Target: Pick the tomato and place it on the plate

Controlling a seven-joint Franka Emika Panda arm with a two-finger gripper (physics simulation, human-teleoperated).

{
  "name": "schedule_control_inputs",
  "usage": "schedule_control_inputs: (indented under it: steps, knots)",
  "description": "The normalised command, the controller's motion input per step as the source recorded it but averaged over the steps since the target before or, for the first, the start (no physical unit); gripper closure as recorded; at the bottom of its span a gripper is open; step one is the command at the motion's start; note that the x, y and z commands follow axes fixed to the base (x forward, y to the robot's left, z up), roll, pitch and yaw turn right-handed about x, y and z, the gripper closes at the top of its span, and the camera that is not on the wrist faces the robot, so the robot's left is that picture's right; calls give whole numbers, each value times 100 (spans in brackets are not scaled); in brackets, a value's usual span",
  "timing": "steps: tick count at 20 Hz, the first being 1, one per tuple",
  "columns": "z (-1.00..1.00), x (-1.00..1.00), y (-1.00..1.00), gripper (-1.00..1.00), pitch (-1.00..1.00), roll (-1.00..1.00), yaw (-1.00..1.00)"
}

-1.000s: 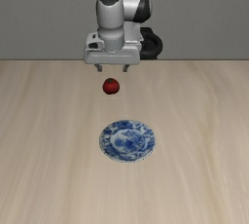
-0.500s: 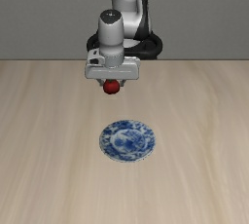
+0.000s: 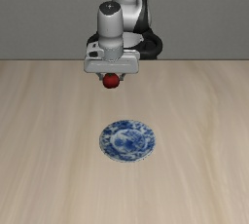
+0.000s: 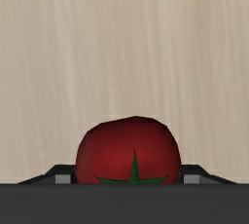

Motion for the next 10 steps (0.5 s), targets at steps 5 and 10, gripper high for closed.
schedule_control_inputs:
  steps: [5, 10]
  knots:
    - [60, 0, 0, 100, 0, 0, 0]
    - [0, 100, 0, 100, 0, 0, 0]
